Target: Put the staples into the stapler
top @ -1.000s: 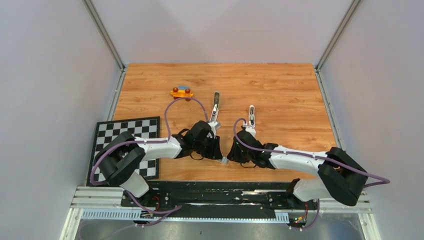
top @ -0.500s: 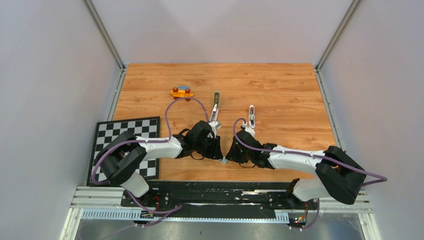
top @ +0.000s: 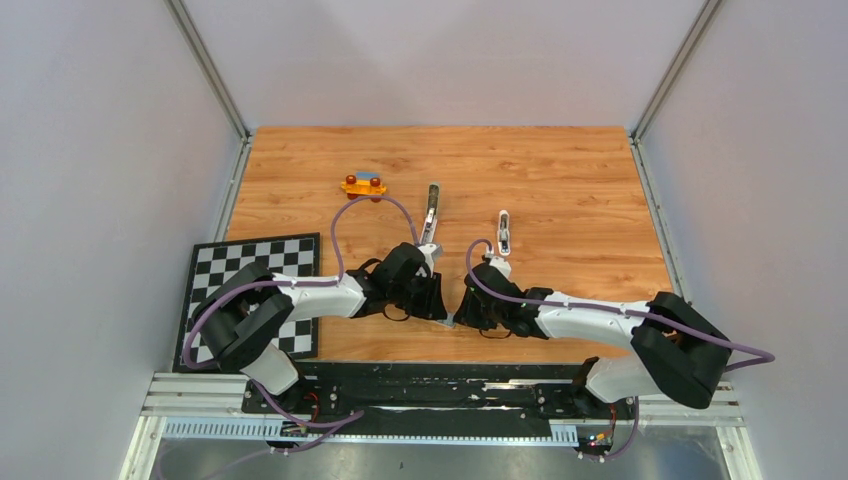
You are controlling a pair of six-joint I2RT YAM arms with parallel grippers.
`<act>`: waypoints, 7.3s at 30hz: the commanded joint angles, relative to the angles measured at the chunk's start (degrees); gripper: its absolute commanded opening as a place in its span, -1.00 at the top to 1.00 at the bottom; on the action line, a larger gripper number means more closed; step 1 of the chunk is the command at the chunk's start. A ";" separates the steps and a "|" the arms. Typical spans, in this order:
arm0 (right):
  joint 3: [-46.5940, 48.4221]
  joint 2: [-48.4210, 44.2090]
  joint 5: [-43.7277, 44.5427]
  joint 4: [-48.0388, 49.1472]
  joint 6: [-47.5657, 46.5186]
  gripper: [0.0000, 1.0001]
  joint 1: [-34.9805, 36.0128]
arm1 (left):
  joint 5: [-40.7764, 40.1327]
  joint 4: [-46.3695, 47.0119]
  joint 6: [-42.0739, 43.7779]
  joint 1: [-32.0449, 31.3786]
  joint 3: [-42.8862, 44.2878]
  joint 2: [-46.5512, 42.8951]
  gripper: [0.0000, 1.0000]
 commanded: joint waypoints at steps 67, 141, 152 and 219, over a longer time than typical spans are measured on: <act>0.46 5.09 -0.25 2.50 -0.90 0.67 0.93 | -6.09 -12.46 1.52 -0.73 5.26 -6.36 0.39; 0.60 3.69 0.89 2.53 -1.50 0.65 1.63 | -18.61 -23.38 3.47 -6.78 14.75 5.96 0.24; 0.39 3.42 0.95 2.55 -1.35 0.65 1.59 | -20.98 -25.87 4.57 -7.04 15.75 5.84 0.29; 1.08 4.51 0.78 2.72 -1.78 0.66 1.70 | -24.80 -26.81 5.95 -9.61 16.72 7.49 0.26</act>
